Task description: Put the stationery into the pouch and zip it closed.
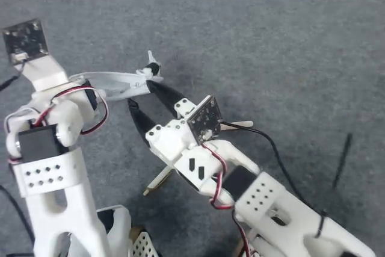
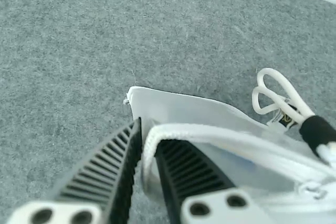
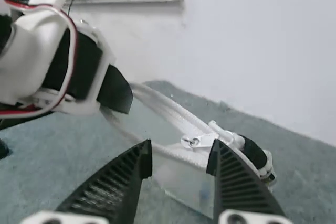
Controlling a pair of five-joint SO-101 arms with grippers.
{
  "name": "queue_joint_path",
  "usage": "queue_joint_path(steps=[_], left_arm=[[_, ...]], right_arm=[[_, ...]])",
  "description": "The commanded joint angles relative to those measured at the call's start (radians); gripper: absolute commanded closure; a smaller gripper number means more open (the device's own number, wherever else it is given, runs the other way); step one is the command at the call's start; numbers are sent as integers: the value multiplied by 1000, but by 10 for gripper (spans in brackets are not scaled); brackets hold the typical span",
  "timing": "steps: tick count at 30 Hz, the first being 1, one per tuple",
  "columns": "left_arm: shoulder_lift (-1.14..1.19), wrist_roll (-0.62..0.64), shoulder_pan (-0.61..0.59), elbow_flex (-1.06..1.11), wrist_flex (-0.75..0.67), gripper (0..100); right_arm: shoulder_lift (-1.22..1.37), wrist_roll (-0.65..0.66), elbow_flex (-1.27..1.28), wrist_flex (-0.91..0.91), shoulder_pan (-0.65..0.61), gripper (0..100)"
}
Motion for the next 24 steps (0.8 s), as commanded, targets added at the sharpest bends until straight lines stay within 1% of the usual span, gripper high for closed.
queue_joint_path(steps=[1,5,8,15,19,22,24], left_arm=[[-3,-11,-8,-16,-38,990],[-3,-12,-8,-16,-38,990],[-3,-12,-8,-16,-38,990],[-3,-12,-8,-16,-38,990],[-3,-12,-8,-16,-40,990],[-3,-12,-8,-16,-41,990],[-3,-12,-8,-16,-41,990]], right_arm=[[-159,-38,-14,213,25,828],[-271,-92,-14,398,25,828],[-343,-92,-14,509,25,828],[-456,-92,-9,639,25,831],[-407,-98,-9,657,64,831],[-305,-164,-18,662,90,831],[-231,-169,-35,664,88,831]])
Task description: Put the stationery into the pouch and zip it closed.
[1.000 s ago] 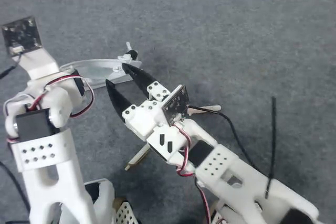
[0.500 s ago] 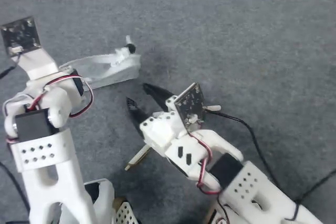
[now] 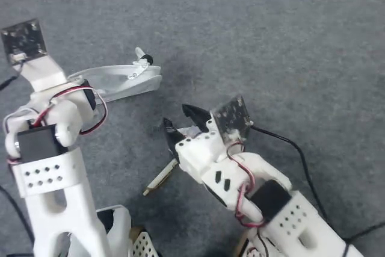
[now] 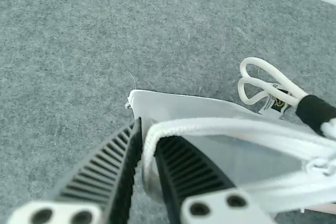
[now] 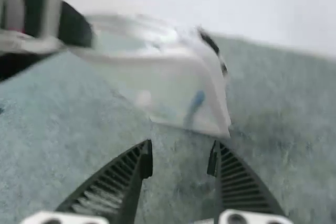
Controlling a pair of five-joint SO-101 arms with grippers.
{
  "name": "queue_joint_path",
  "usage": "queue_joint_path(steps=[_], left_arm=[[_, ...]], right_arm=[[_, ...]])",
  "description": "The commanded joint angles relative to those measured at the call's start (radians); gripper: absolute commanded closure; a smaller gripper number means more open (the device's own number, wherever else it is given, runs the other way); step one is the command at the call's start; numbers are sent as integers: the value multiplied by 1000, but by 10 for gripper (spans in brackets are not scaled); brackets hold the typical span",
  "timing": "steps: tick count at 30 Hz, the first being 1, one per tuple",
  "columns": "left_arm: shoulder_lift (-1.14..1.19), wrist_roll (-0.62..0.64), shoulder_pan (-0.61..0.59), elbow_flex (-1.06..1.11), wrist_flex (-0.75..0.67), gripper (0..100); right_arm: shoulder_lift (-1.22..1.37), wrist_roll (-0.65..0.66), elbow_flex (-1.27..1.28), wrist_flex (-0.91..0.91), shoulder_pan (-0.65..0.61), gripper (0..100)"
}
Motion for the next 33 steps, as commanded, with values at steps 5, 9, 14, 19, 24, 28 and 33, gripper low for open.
queue_joint_path(steps=[5,9,14,19,24,28,33], left_arm=[[-3,-11,-3,-16,-40,990],[-3,-12,-3,-16,-38,990],[-3,-12,-3,-16,-38,990],[-3,-14,-3,-16,-38,990],[-3,-14,-3,-16,-40,990],[-3,-14,-3,-12,-43,990],[-3,-15,-3,-2,-46,990]], right_arm=[[300,-66,-94,5,21,831],[414,-98,-175,82,22,828],[559,-206,-305,202,24,827],[707,-222,-370,213,24,827],[802,-224,-410,214,24,827],[854,-236,-434,214,24,813],[914,-304,-505,298,25,719]])
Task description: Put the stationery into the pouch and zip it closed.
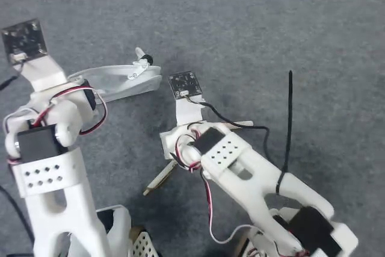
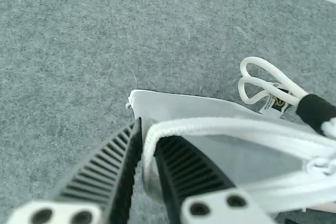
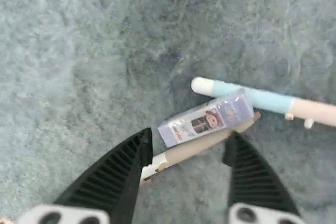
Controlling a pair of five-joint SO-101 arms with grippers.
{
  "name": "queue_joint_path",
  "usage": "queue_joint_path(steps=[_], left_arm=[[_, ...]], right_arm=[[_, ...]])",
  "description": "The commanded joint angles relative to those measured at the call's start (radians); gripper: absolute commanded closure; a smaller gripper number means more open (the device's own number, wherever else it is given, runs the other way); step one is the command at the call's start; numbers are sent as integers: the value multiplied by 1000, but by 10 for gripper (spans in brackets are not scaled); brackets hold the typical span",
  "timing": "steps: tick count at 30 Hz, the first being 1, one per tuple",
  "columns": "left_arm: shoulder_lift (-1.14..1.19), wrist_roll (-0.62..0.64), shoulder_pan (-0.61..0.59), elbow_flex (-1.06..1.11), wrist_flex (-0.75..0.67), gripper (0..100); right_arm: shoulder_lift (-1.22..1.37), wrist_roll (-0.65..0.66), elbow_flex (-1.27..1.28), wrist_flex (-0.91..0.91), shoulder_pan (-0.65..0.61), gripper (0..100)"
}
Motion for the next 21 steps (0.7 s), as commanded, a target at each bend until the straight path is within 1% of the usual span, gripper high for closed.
queue_joint_path(steps=[1,8,12,15,21], left_arm=[[-3,-8,-3,-2,-46,990],[-3,-8,-3,-2,-46,990],[-3,-8,-3,-2,-46,990],[-3,-8,-3,-2,-44,990],[-3,-8,-3,-1,-43,990]], right_arm=[[35,-61,-130,91,16,719],[168,-152,-224,108,18,719],[252,-206,-287,110,56,719],[294,-212,-319,113,77,719],[341,-207,-333,107,77,720]])
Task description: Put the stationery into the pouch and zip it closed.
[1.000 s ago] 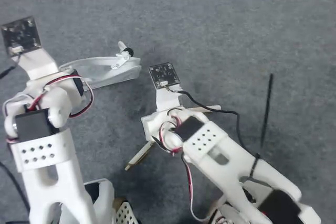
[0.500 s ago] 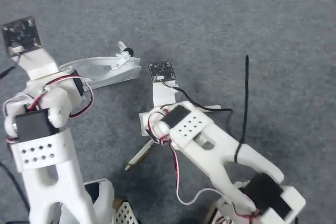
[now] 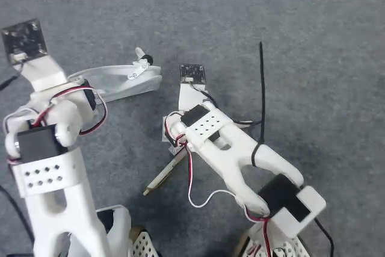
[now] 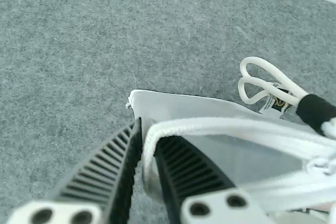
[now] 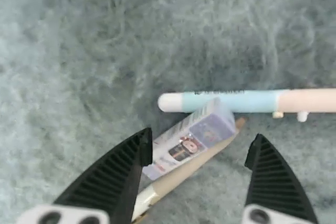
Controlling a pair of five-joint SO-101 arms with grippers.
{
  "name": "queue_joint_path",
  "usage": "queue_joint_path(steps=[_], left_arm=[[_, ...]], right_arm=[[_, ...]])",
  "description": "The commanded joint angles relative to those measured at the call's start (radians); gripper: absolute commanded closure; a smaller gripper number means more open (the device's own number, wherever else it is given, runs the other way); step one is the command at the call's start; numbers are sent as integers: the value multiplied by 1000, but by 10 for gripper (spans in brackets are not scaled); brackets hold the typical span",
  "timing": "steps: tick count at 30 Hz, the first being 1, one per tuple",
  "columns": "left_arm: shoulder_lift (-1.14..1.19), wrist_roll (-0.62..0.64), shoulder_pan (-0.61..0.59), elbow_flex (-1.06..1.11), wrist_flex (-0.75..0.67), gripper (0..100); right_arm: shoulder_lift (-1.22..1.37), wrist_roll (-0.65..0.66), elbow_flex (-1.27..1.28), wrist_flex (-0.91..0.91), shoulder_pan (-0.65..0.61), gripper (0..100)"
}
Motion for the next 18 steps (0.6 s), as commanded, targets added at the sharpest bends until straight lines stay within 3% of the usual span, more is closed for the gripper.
queue_joint_path(steps=[1,11,18], left_arm=[[-3,-8,-3,-1,-43,990],[-3,-8,-3,-1,-40,990],[-3,-8,-3,-1,-38,990]], right_arm=[[-1,-8,-60,4,12,720],[87,-8,-106,12,13,722],[153,-6,-149,12,33,879]])
